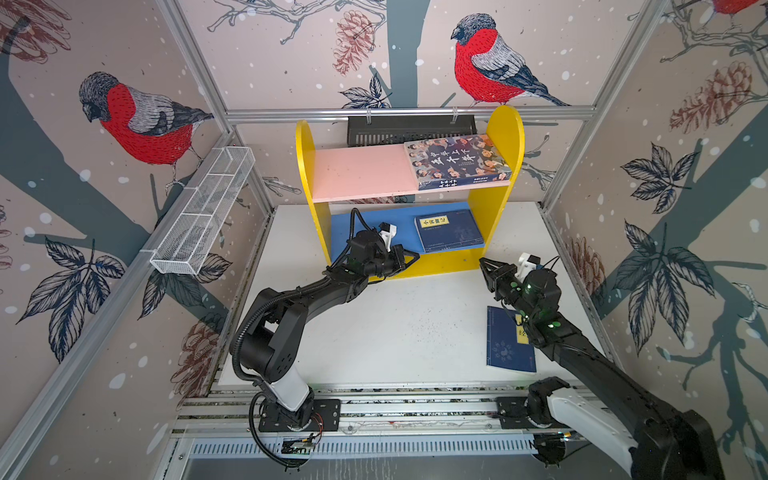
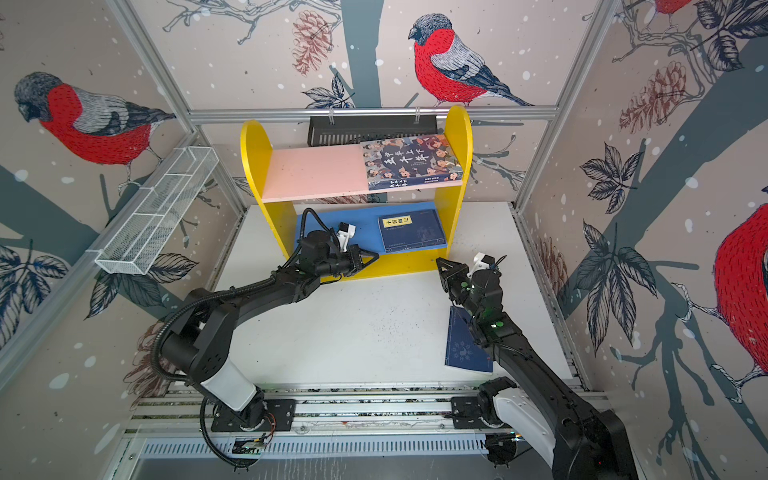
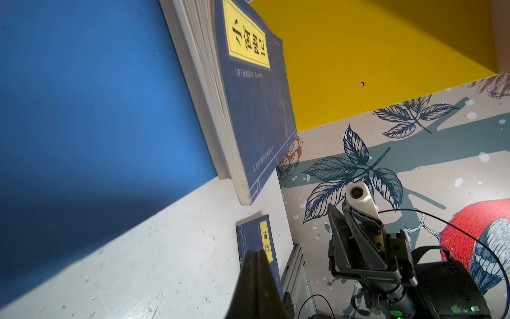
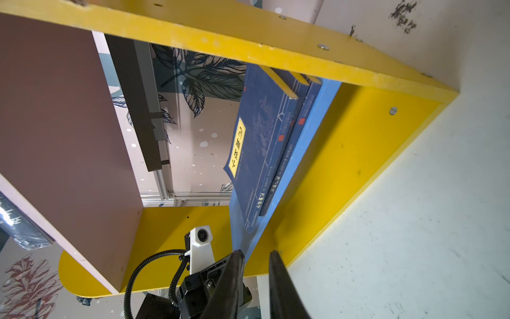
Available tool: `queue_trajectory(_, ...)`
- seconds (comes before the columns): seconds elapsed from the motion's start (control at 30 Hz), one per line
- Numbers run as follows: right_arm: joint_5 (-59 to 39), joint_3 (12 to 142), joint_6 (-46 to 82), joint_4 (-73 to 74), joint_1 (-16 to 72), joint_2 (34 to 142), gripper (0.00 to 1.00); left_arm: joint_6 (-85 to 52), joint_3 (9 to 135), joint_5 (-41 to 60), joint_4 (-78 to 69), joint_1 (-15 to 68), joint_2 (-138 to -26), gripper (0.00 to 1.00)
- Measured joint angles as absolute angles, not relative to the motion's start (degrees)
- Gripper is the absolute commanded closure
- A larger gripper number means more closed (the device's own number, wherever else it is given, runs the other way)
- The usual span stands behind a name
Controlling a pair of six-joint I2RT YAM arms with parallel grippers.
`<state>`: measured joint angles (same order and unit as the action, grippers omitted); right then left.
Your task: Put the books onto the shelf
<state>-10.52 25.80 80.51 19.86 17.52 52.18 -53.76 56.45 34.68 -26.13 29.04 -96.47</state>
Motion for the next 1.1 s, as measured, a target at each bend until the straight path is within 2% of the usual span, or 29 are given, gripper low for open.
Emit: queue_trajectory(1.1,-10.5,24.8,78.0,16.7,16.1,50.9,0.80,-55.3,62.7,36.2,-31.5,28.7,-105.0,1.00)
